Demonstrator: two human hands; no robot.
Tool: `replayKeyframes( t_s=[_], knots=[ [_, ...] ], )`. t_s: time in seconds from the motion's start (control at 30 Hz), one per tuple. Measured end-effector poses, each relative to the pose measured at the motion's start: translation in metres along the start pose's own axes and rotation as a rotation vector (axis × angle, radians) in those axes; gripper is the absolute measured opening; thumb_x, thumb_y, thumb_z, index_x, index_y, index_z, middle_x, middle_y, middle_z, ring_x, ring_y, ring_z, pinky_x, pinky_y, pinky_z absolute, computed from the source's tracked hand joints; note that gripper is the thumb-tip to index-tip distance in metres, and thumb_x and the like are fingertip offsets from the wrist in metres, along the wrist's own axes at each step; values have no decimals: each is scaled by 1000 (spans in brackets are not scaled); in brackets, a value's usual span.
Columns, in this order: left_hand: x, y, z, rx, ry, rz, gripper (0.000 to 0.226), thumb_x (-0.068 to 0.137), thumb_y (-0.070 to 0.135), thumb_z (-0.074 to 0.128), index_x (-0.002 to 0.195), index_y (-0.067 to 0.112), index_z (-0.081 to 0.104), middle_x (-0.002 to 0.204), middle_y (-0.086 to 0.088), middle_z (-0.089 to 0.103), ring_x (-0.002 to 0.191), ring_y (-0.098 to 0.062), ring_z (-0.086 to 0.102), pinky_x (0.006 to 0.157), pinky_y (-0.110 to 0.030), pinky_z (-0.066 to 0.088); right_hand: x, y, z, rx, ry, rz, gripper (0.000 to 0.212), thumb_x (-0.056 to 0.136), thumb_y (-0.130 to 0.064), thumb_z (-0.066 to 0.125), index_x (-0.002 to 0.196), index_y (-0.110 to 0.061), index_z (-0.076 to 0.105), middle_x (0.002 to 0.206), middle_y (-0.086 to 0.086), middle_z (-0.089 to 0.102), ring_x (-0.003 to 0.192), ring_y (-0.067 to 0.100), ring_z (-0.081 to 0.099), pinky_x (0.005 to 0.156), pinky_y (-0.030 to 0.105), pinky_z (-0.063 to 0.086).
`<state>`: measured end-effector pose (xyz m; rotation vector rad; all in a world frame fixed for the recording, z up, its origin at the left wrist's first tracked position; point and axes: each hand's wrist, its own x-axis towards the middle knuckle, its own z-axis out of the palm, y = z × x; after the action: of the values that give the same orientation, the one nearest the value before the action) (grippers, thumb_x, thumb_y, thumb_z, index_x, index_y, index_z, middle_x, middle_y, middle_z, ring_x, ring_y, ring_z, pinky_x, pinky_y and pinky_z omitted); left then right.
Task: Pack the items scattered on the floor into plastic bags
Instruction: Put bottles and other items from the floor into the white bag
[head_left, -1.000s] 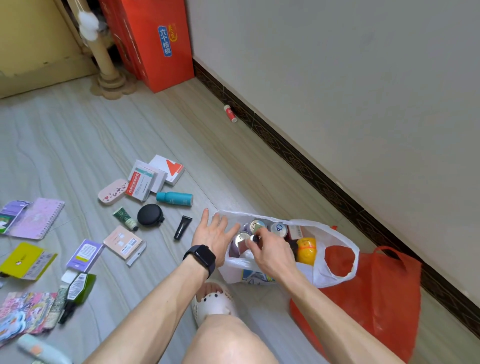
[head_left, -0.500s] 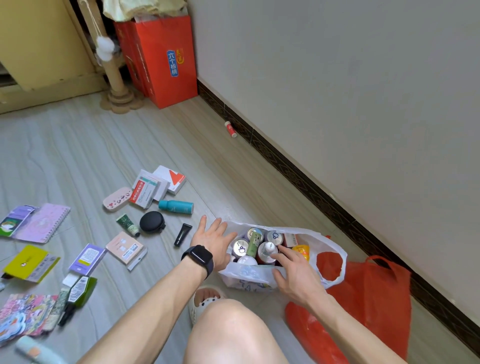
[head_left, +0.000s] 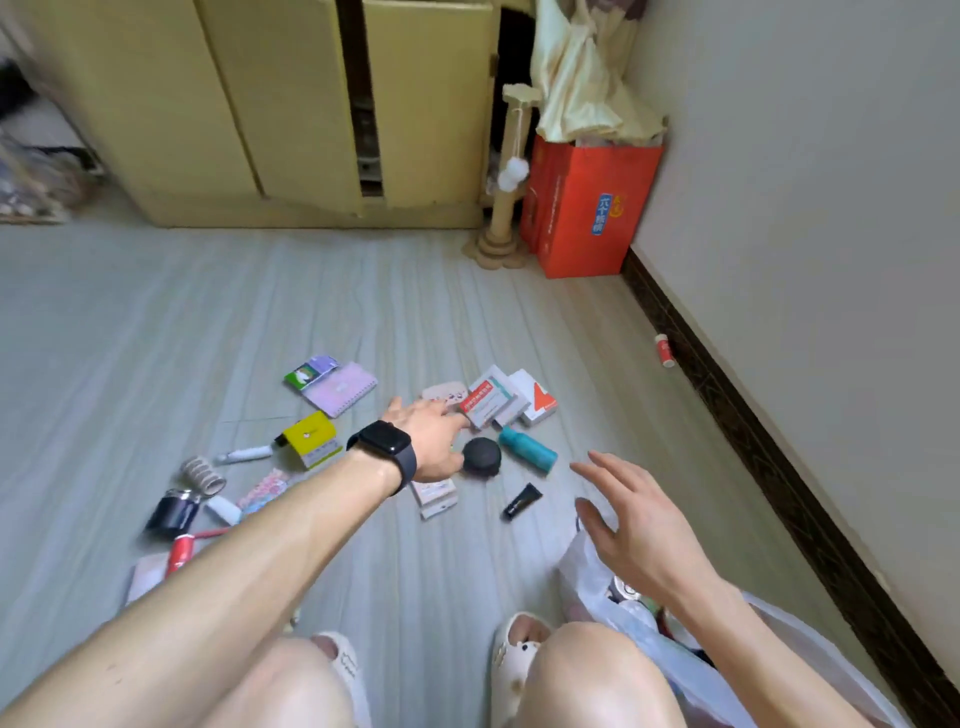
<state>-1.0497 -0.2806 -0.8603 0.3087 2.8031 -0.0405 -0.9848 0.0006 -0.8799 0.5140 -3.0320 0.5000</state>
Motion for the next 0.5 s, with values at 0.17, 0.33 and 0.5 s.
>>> replayKeyframes(
  t_s=[0.17,0.33,0.5],
  knots=[
    [-43,-97,47,-40,-39,-241,59,91,47,47,147,35,32,155,-3,30,142,-22,30,114,-46,25,57,-51,21,-13,-21,-197,47,90,-33,65,136,-32,55,147,-5,51,132,21,49,100,36,50],
    [-64,-139,115,-219,-33,-390,61,89,49,49,146,35,33,156,1,28,143,-21,27,114,-42,24,102,-82,66,-24,-84,-286,44,87,-35,66,130,-30,60,142,-5,56,130,21,52,98,34,50],
    [-53,-152,191,-332,-174,-478,71,85,50,51,150,34,27,157,-2,27,144,-23,27,116,-44,23,142,-89,144,-108,-366,-273,54,94,-43,53,145,-29,45,155,-4,39,144,19,34,112,30,35]
  ],
)
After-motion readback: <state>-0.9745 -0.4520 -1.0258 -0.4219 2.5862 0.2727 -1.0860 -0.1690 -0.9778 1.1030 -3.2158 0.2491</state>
